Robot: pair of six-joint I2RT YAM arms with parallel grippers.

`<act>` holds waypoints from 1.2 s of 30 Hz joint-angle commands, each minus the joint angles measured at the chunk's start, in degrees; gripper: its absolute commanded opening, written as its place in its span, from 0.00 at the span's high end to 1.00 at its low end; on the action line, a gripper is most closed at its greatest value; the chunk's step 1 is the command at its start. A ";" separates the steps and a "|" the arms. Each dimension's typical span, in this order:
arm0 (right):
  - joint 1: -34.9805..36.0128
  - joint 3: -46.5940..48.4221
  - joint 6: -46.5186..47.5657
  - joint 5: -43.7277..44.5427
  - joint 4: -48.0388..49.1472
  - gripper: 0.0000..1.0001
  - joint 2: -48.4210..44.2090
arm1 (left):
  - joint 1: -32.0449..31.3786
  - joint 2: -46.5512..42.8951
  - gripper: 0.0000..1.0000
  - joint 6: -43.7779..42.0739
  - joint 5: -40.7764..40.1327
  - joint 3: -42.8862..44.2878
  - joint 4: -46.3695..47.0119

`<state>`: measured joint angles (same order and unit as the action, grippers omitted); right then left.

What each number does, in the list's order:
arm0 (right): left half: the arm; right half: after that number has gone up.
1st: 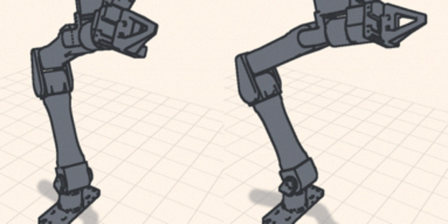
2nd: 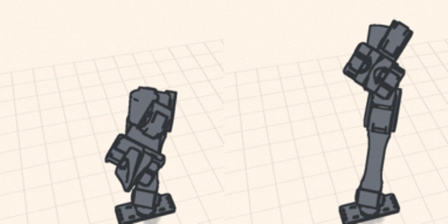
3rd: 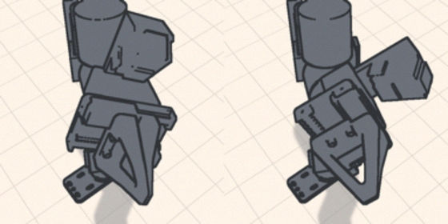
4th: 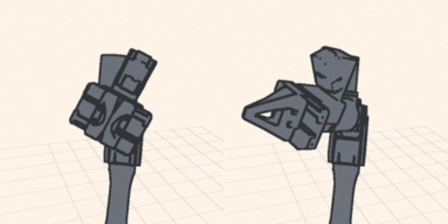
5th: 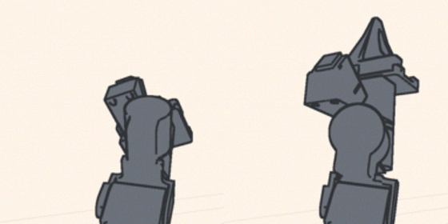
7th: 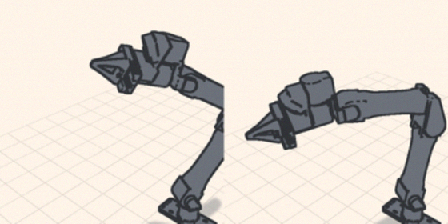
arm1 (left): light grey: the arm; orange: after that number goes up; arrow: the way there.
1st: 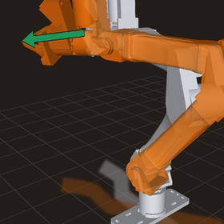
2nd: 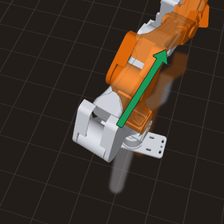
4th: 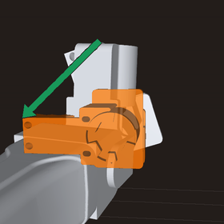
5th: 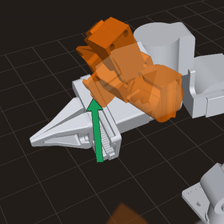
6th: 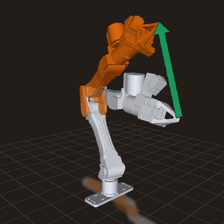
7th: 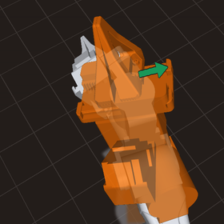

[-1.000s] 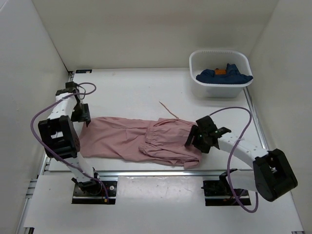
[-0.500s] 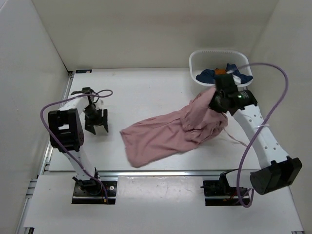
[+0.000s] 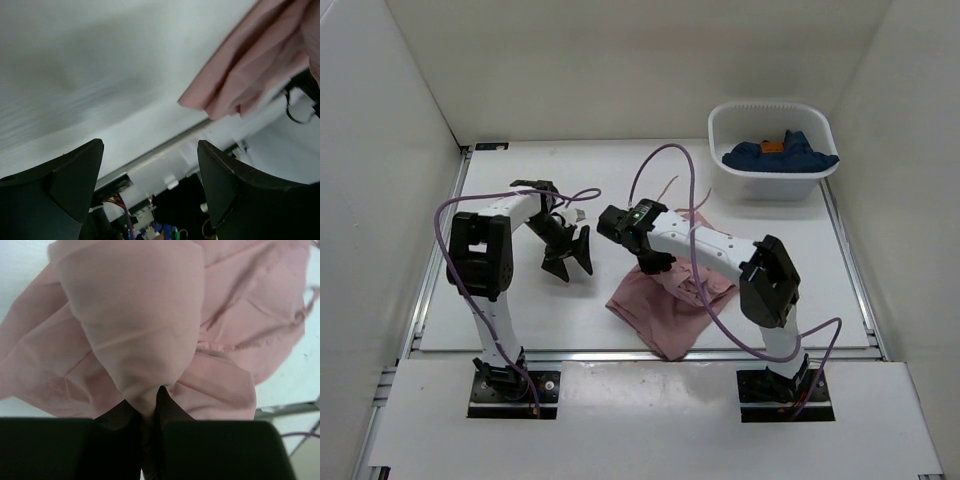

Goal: Fold and stack the trousers
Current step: Fold the trousers

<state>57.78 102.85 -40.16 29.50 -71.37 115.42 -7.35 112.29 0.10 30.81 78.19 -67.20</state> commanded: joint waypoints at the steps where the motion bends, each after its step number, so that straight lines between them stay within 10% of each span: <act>1: -1.18 -1.41 -1.06 3.99 -8.26 1.00 -7.83 | -1.78 -1.46 0.13 -0.10 8.91 0.82 -3.72; 8: -3.01 -1.95 -4.04 3.99 -6.59 1.00 -9.42 | -9.93 -3.47 0.00 -0.10 13.23 3.55 -5.49; 16: -9.53 -7.74 -7.56 2.94 -0.26 1.00 -16.79 | -25.68 0.72 0.00 -0.10 -5.29 -2.52 9.61; 22: -10.05 -13.35 -8.27 3.81 1.15 1.00 -21.18 | -26.48 8.11 0.42 -0.10 -9.54 2.31 10.95; 25: -10.05 -17.66 -8.27 5.74 2.64 1.00 -23.91 | -25.96 9.96 0.86 -0.10 -6.03 6.95 10.95; 34: -9.53 -20.67 -3.96 10.41 5.72 1.00 -28.49 | -19.81 16.63 0.86 -0.10 3.37 20.93 3.85; 36: -9.53 -20.15 -3.96 10.41 5.72 1.00 -27.80 | -19.80 16.65 0.41 -0.10 4.79 22.97 -1.26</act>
<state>48.10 81.54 -44.58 36.21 -66.65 88.86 -27.81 129.73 0.84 31.99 98.50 -63.07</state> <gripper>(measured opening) 0.114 0.481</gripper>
